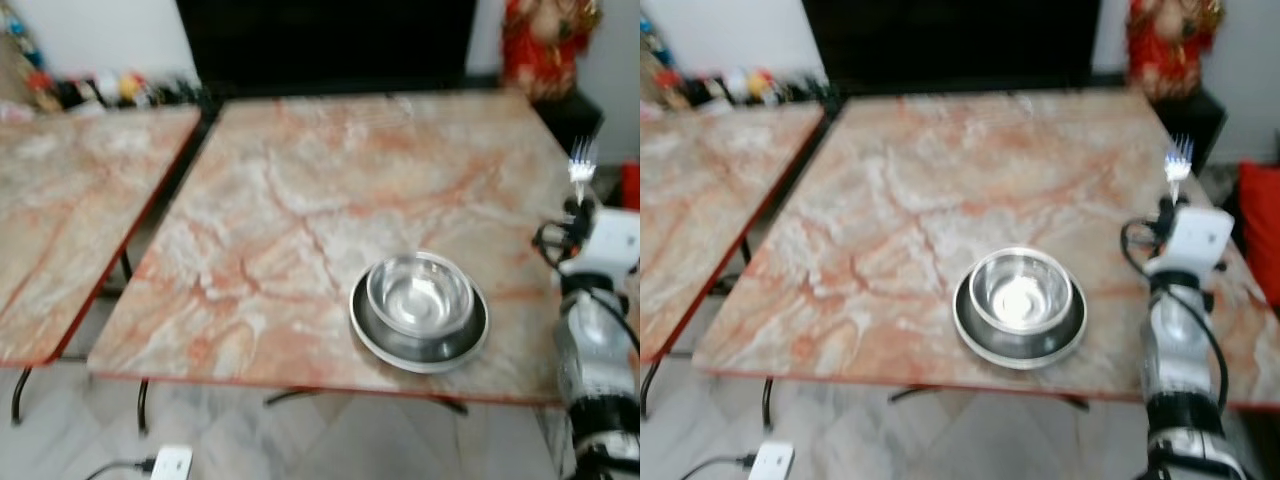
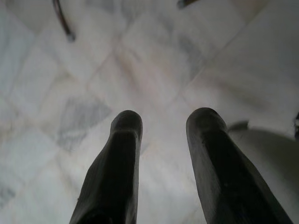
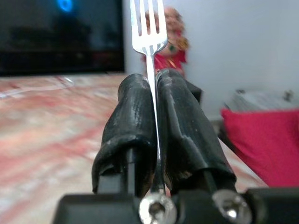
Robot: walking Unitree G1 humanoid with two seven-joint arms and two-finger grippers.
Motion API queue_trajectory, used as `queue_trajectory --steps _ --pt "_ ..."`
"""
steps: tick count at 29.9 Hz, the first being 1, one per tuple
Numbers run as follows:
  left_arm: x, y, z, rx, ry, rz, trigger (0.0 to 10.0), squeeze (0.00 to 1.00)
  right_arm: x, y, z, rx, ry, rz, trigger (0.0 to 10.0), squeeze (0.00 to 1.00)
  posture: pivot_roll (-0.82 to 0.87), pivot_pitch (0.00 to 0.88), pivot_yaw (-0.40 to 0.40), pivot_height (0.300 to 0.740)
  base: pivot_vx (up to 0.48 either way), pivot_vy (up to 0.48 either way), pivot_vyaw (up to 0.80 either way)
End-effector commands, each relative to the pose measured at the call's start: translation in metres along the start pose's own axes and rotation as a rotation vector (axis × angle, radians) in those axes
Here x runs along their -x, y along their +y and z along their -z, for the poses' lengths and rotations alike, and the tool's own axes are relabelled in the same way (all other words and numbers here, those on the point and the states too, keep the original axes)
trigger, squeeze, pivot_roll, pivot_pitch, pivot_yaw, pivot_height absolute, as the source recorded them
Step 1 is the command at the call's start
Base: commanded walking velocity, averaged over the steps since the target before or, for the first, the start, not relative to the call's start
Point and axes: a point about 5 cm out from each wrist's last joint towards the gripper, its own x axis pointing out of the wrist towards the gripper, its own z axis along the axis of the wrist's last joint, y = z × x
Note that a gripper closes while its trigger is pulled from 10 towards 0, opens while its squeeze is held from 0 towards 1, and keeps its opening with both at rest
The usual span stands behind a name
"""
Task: Setting the table
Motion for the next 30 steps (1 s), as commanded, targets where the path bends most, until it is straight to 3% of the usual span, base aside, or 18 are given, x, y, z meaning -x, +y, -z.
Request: queue_trajectory --steps 1,8,10,11,15,17,23,30 --pt "0.003 0.005 0.013 0.007 0.041 -0.011 10.0 0.00 0.000 0.003 -0.001 -0.010 0.003 -0.007 10.0 0.00 -0.10 0.000 0.071 0.740 0.000 0.000 0.00" --pt "0.004 0.000 0.015 0.006 0.045 -0.003 10.0 0.00 0.000 0.001 -0.002 0.003 0.026 -0.017 10.0 0.00 -0.10 0.000 0.066 0.740 0.000 0.000 0.00" --pt "0.003 -0.003 0.015 0.008 0.044 0.002 10.0 0.00 -0.002 -0.003 -0.001 0.050 0.083 -0.017 10.0 0.00 -0.10 0.000 0.066 0.740 0.000 0.000 0.00" --pt "0.003 -0.004 0.015 0.007 0.043 0.004 10.0 0.00 -0.003 -0.006 0.004 0.039 0.149 -0.034 10.0 0.00 -0.10 0.000 0.066 0.740 0.000 0.000 0.00" --pt "0.003 -0.006 0.014 0.003 0.041 0.006 10.0 0.00 0.000 -0.008 0.015 0.022 0.239 -0.066 10.0 0.00 -0.10 0.000 0.064 0.740 0.000 0.000 0.00" --pt "0.001 -0.010 0.011 0.005 0.034 0.006 10.0 0.00 0.007 -0.015 0.030 0.023 0.352 -0.056 10.0 0.00 -0.11 0.000 0.062 0.740 0.000 0.000 0.00" --pt "0.000 -0.012 0.005 0.005 0.025 0.012 10.0 0.00 0.022 -0.016 0.042 -0.083 0.459 -0.084 10.0 0.00 -0.11 0.000 0.060 0.740 0.000 0.000 0.00" --pt "-0.001 -0.008 0.002 0.008 0.014 0.010 10.0 0.00 0.040 -0.021 0.057 -0.103 0.569 -0.064 10.0 0.00 -0.12 0.000 0.063 0.740 0.000 0.000 0.00"
